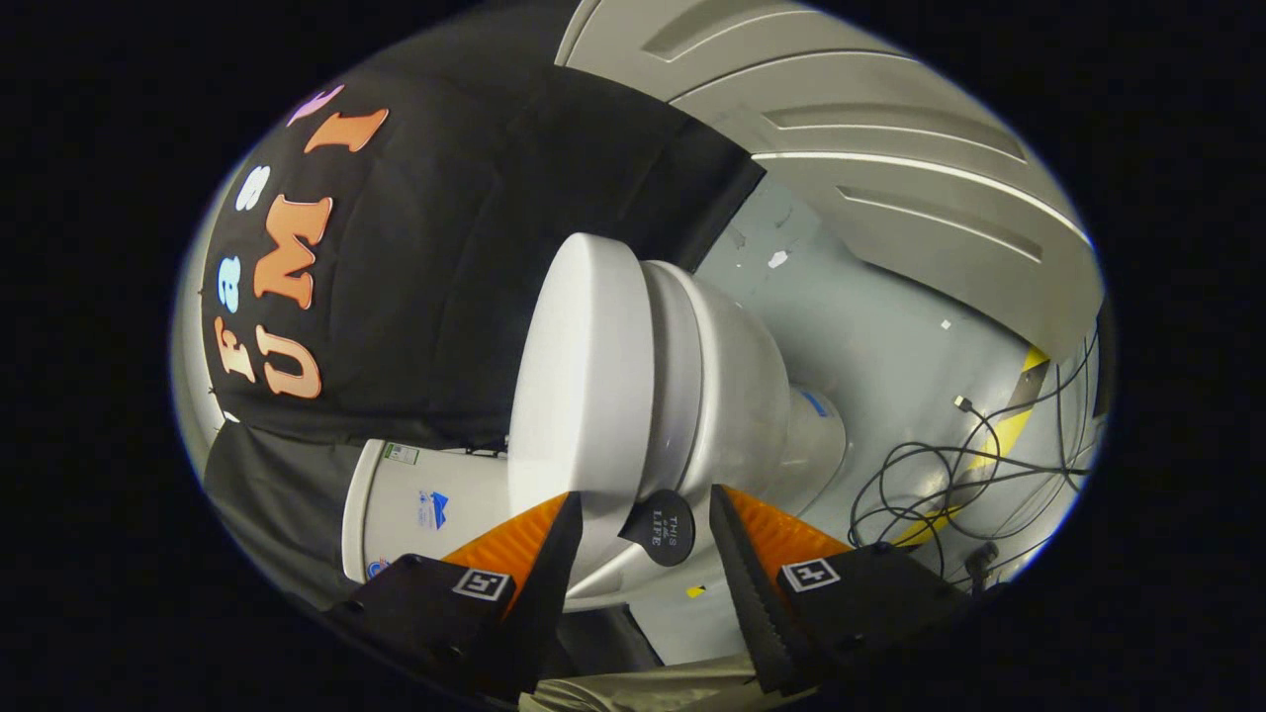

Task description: Open the toilet lid.

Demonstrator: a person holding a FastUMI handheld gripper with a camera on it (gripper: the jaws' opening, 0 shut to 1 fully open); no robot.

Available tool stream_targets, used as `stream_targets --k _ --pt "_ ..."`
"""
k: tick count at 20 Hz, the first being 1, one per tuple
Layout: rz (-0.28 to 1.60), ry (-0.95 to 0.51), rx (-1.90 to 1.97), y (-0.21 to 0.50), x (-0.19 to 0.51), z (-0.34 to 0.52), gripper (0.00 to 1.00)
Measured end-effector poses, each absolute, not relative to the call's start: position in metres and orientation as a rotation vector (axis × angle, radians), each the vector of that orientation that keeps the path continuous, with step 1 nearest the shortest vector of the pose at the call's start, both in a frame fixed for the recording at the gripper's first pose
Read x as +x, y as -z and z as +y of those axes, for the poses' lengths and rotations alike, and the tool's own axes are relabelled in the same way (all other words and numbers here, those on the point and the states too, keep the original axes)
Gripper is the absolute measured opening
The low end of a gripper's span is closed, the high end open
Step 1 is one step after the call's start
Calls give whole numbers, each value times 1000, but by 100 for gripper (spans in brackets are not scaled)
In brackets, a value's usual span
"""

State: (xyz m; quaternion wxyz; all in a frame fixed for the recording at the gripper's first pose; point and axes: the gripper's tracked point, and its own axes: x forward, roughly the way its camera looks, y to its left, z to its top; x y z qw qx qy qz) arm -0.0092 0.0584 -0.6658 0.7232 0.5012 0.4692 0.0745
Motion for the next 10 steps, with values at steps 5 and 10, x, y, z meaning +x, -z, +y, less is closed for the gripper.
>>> stream_targets --k 5,10 --pt "1042 -190 1175 667 -14 61 62" --pt "1034 -193 1195 667 -14 61 48"
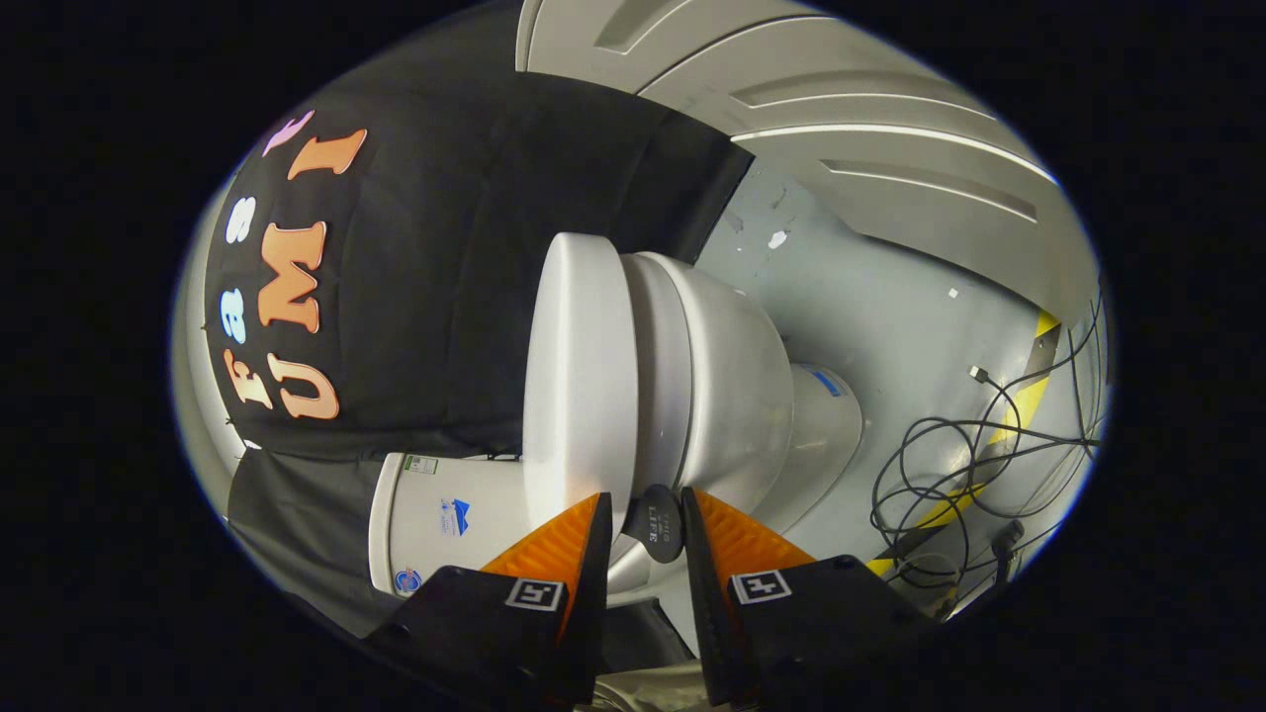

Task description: Open the toilet lid.

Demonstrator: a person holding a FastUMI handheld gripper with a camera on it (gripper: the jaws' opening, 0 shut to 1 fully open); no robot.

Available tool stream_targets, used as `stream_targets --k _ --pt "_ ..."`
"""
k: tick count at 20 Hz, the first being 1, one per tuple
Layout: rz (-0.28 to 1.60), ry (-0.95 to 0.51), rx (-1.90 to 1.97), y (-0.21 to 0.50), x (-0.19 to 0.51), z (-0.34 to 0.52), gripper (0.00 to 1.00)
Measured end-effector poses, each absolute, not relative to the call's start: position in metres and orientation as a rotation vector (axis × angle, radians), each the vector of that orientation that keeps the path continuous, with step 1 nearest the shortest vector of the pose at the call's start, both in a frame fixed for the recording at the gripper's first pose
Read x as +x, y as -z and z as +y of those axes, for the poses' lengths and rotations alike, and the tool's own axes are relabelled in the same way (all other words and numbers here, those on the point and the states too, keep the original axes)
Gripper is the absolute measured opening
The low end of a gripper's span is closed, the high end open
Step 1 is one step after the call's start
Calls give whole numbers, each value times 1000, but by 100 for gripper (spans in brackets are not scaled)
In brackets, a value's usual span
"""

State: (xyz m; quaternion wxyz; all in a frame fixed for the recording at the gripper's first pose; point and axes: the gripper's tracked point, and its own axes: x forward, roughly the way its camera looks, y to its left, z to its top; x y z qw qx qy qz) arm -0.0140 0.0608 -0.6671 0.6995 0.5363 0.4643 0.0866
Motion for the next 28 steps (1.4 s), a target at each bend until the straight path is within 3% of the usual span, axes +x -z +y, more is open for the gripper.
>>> stream_targets --k 2,4,5,18,28 --pt "1050 -140 1168 679 -17 53 48" --pt "1051 -122 1213 677 -15 51 14" --pt "1044 -124 1200 677 -13 51 12" --pt "991 -180 1125 635 -10 63 8" --pt "843 -255 977 540 27 99 8"
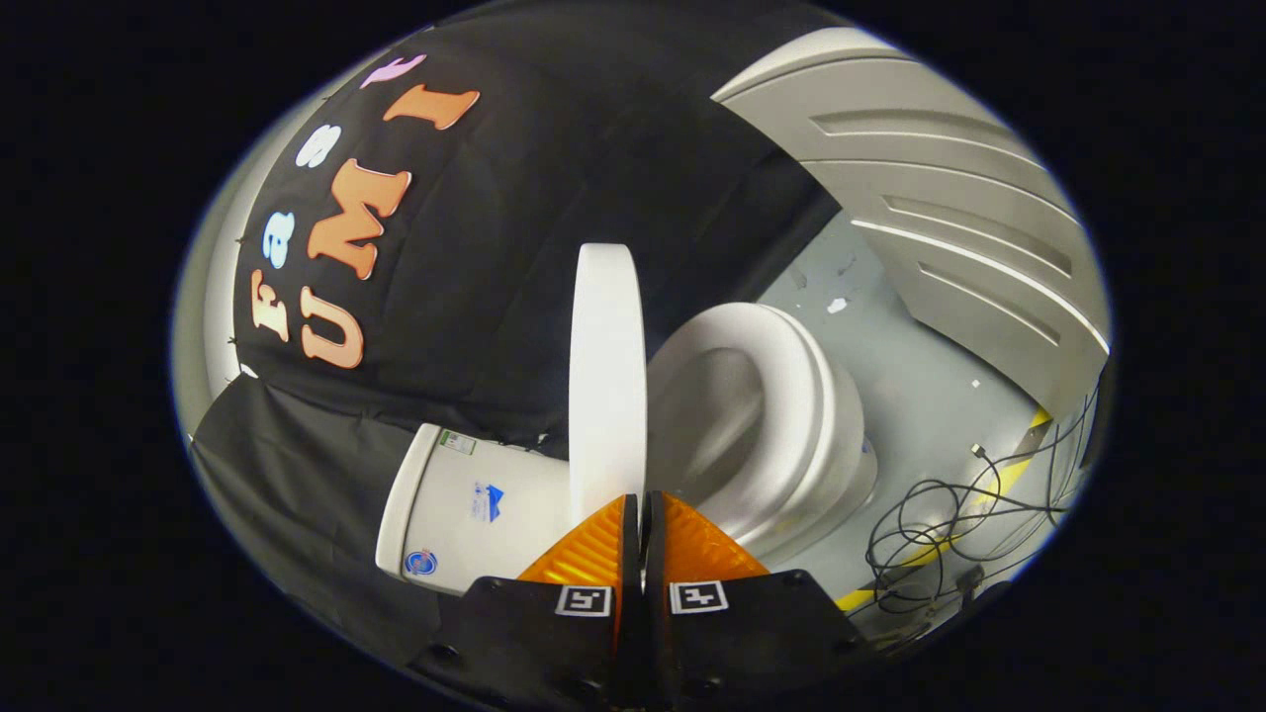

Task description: Open the toilet lid.

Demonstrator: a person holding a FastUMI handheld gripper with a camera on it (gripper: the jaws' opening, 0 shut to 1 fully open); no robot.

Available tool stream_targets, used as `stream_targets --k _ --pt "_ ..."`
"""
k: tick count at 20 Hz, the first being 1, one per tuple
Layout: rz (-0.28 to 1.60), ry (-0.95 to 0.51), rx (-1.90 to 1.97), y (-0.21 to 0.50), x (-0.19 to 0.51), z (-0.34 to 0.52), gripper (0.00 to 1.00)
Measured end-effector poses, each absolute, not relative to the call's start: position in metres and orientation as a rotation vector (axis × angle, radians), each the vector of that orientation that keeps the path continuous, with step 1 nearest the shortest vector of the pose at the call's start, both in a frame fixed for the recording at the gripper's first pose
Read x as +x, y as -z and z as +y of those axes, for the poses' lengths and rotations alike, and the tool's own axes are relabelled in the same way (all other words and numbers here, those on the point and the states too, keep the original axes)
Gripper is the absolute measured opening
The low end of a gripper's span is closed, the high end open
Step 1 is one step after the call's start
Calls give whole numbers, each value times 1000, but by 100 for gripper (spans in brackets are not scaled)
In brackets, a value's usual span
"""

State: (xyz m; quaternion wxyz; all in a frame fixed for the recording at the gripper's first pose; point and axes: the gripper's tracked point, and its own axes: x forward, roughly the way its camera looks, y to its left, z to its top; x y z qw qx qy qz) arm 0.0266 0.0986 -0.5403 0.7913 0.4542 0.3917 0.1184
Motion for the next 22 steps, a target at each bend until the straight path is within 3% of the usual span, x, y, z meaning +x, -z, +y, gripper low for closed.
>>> stream_targets --k 6,22 --pt "808 -301 770 493 38 133 8" --pt "754 -331 682 436 41 186 8"
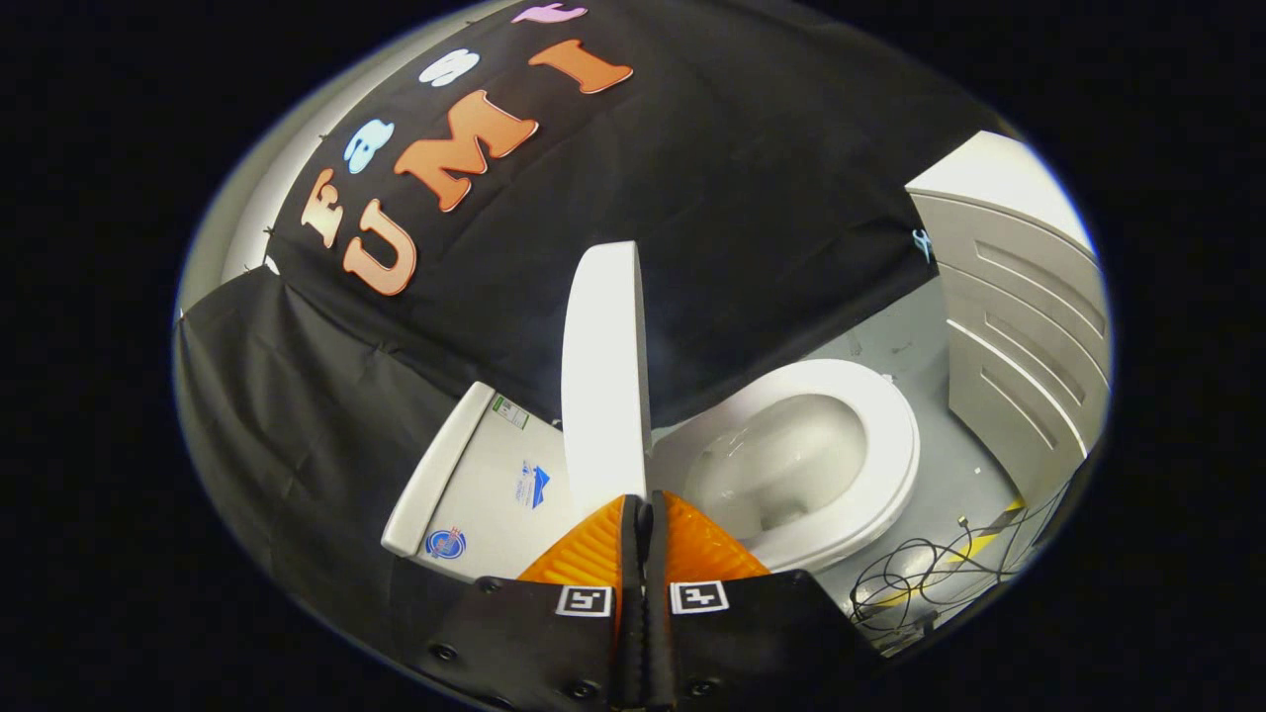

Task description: Open the toilet lid.

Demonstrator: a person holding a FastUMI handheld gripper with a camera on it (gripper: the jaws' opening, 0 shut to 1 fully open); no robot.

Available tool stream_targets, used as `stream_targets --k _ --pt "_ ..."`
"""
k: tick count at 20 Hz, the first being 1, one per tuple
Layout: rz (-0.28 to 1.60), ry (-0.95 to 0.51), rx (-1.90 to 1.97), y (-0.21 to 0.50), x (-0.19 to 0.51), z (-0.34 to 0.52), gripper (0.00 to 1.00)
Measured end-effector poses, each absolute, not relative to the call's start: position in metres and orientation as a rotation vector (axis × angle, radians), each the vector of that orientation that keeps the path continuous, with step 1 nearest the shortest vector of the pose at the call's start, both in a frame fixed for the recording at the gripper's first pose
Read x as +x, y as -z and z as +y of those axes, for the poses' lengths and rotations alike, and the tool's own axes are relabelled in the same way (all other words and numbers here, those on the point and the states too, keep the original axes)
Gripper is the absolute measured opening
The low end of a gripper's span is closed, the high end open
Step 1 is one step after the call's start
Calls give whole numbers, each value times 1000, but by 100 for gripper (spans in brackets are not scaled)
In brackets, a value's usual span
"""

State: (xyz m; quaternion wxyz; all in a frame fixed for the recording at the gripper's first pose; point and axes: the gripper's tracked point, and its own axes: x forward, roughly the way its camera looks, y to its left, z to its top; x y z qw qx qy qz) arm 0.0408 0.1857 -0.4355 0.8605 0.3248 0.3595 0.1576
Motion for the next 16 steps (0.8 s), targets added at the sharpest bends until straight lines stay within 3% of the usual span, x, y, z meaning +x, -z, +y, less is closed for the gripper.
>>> stream_targets --k 16 --pt "660 -396 444 374 27 287 8"
